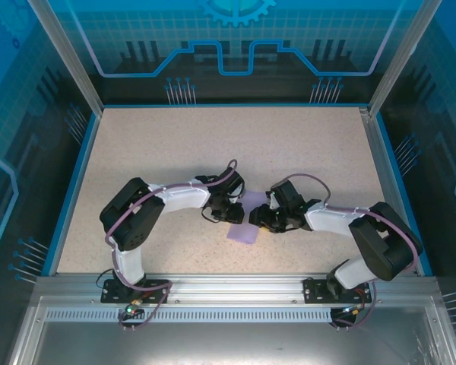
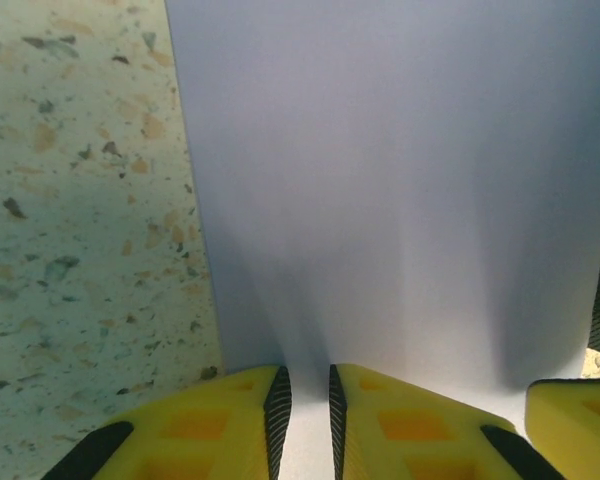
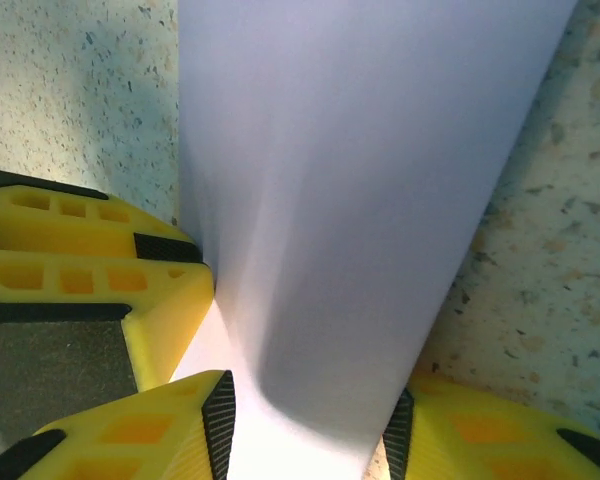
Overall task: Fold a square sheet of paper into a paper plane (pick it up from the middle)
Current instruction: Pick up the square sheet of paper from the center of the table.
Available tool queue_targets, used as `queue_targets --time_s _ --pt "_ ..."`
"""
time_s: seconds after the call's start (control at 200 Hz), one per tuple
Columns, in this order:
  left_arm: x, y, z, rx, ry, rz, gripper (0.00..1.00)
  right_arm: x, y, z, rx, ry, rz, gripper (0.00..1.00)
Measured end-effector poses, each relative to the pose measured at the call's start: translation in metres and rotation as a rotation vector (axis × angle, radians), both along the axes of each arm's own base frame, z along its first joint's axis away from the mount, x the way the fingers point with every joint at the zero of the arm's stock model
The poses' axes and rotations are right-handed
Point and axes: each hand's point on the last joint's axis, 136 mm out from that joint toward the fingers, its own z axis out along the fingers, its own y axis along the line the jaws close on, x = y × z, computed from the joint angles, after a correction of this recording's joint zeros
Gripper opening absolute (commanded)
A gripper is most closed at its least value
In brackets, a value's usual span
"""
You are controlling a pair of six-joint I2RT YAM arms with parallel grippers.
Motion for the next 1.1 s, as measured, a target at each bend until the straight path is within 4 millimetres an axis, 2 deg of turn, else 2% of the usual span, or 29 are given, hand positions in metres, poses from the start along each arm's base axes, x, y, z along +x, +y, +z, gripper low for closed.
queue_targets --time_s 0.27,0.425,0.74,0.865,1.1 --pt "0.0 0.0 0.0 -0.013 -0.014 0.0 0.23 0.007 0.01 0.01 0.047 -0.023 -0.034 0.4" --pt "0.0 -0.001 0.003 -0.024 -0.015 0.001 0.24 0.012 0.013 0.017 0.078 -0.039 -0.057 0.29" --pt "-0.003 -0.002 0.01 -0.053 0.011 0.017 0.32 0.007 0.009 0.013 0.087 -0.022 -0.083 0.14" --pt "0.005 0.001 0.028 -0.09 -0.007 0.043 0.38 0.009 0.01 0.022 0.105 -0.046 -0.084 0.1" --pt "0.024 0.019 0.082 -0.198 -0.084 0.13 0.58 0.015 0.014 0.041 0.157 -0.097 -0.079 0.07"
